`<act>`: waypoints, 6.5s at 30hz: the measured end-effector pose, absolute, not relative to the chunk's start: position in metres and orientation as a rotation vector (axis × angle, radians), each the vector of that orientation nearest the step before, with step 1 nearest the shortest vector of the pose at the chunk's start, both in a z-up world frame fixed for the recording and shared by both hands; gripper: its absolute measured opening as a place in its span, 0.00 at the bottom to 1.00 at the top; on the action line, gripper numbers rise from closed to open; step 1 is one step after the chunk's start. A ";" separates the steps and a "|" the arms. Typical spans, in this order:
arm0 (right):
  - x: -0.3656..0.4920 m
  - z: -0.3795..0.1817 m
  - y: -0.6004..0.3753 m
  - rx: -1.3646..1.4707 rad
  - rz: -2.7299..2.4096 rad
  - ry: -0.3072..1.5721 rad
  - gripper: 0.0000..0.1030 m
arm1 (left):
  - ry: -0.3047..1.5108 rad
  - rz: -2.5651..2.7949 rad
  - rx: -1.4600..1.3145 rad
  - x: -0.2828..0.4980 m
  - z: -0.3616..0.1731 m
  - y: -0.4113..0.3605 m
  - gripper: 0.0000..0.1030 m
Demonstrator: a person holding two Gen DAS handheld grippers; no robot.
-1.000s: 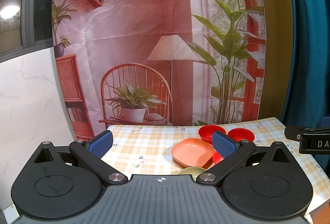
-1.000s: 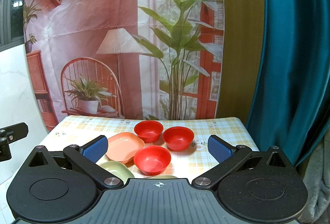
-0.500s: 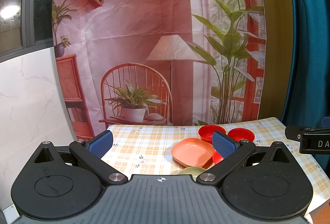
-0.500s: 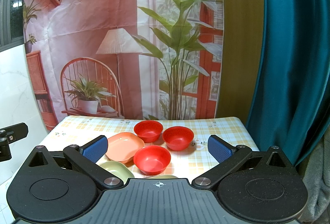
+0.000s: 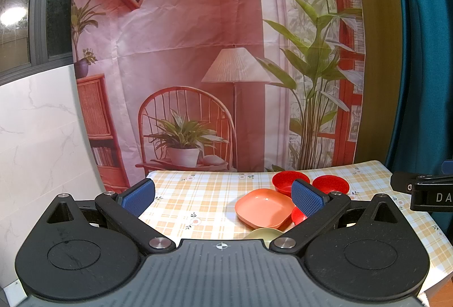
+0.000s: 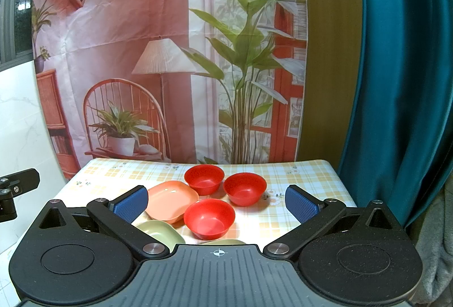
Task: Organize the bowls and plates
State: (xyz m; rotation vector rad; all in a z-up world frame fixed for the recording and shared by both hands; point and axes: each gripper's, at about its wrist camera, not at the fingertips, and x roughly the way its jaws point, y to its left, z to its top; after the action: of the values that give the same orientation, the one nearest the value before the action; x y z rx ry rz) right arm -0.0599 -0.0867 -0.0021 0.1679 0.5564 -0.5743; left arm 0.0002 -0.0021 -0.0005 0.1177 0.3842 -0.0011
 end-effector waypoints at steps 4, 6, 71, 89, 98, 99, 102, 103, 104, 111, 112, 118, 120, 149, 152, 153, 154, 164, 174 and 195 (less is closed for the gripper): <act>-0.060 -0.002 -0.087 0.168 -0.574 0.556 1.00 | 0.384 -0.002 0.118 0.000 -0.001 -0.002 1.00; -0.060 -0.002 -0.087 0.168 -0.573 0.556 1.00 | 0.383 -0.002 0.118 0.000 -0.001 -0.002 1.00; 0.025 -0.149 -0.135 0.257 -0.394 0.676 0.99 | 0.570 0.012 0.097 0.110 -0.111 0.016 0.84; 0.072 -0.222 -0.138 0.333 -0.249 0.901 0.44 | 0.825 -0.083 0.021 0.162 -0.197 0.035 0.37; 0.070 -0.224 -0.125 0.373 -0.209 0.928 0.39 | 0.840 -0.136 -0.034 0.172 -0.206 0.044 0.37; 0.069 -0.225 -0.123 0.381 -0.203 0.933 0.38 | 0.843 -0.140 -0.034 0.173 -0.207 0.044 0.37; 0.068 -0.225 -0.120 0.392 -0.195 0.944 0.36 | 0.851 -0.156 -0.030 0.174 -0.209 0.044 0.37; 0.067 -0.224 -0.118 0.391 -0.191 0.948 0.36 | 0.850 -0.162 -0.021 0.174 -0.209 0.044 0.37; 0.066 -0.224 -0.115 0.389 -0.189 0.954 0.36 | 0.849 -0.168 -0.013 0.174 -0.209 0.044 0.37; 0.065 -0.236 -0.106 0.442 -0.195 1.006 0.32 | 0.844 -0.239 0.038 0.181 -0.209 0.050 0.37; 0.066 -0.237 -0.107 0.449 -0.200 1.009 0.32 | 0.843 -0.247 0.044 0.182 -0.209 0.050 0.37; 0.072 -0.247 -0.115 0.487 -0.246 1.029 0.32 | 0.838 -0.285 0.076 0.190 -0.212 0.052 0.34; 0.073 -0.249 -0.119 0.499 -0.259 1.029 0.28 | 0.853 -0.291 0.071 0.194 -0.215 0.054 0.31; 0.113 -0.265 -0.150 0.438 -0.336 1.025 0.15 | 0.926 -0.310 0.018 0.210 -0.240 0.058 0.09; 0.117 -0.266 -0.154 0.423 -0.337 1.023 0.15 | 0.928 -0.309 0.017 0.211 -0.240 0.058 0.09; 0.119 -0.267 -0.155 0.417 -0.338 1.023 0.15 | 0.929 -0.308 0.017 0.211 -0.240 0.058 0.09; 0.120 -0.267 -0.157 0.410 -0.339 1.023 0.15 | 0.929 -0.308 0.017 0.211 -0.241 0.058 0.09; 0.122 -0.272 -0.160 0.411 -0.306 1.016 0.07 | 0.938 -0.303 0.008 0.213 -0.241 0.058 0.09; 0.121 -0.272 -0.157 0.413 -0.301 1.008 0.03 | 0.967 -0.289 -0.067 0.202 -0.235 0.066 0.09; 0.117 -0.272 -0.152 0.431 -0.288 1.017 0.03 | 1.033 -0.232 -0.139 0.195 -0.233 0.071 0.11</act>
State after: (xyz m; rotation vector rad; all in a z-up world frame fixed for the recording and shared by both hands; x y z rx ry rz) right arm 0.1175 -0.1519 -0.2716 0.4313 1.0167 -0.2881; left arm 0.1951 0.0712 -0.2330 -0.1389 1.0334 -0.2319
